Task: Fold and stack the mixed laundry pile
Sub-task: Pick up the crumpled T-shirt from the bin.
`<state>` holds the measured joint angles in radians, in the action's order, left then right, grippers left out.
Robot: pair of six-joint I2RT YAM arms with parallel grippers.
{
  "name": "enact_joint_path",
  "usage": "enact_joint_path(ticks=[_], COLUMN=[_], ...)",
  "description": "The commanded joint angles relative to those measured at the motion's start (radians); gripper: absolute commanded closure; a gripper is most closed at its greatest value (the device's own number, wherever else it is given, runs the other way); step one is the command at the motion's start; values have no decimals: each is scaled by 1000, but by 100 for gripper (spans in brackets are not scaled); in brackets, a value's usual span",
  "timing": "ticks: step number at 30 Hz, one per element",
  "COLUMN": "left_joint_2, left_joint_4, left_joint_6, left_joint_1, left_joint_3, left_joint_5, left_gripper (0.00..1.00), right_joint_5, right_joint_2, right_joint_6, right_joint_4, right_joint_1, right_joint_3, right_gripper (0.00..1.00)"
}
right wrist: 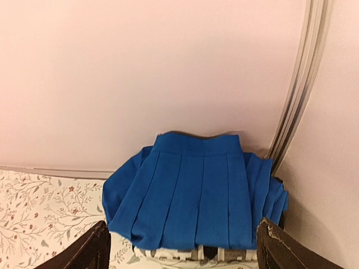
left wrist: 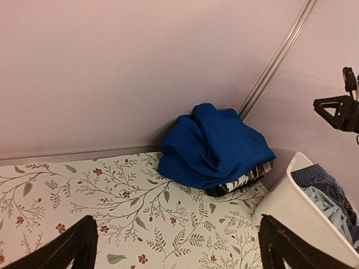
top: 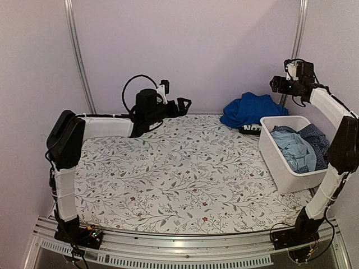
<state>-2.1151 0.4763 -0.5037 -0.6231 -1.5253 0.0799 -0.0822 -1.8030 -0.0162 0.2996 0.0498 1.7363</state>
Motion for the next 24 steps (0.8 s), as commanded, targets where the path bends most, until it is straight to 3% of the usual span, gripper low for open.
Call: enact_joint_path(ticks=[1,8,13,18,24], left_joint_2=[171,384,521,586,579], left_joint_4=[-203,-377,-398,-438,-462], left_joint_6=[49,5,-24,-20,-11], left_joint_1=[10,-3,-19,-47,-73], left_joint_3=[131,307,450,491,462], left_joint_5=[-75,-152,-180,-229,-259], left_gripper=[0,0,0,0,1], right_joint_5=[-74,-30,155,250,388], right_joint_2=[182,478,590,643,586], right_joint_6=[-66,-96,-121,-183,-201], right_joint_4=[35,78,152,177,216], right_joint_1=[6,-7,-10,-11,-43], right_joint_3=[-253,-595,-751,-837,-835], right_gripper=[12,12,13,15,15])
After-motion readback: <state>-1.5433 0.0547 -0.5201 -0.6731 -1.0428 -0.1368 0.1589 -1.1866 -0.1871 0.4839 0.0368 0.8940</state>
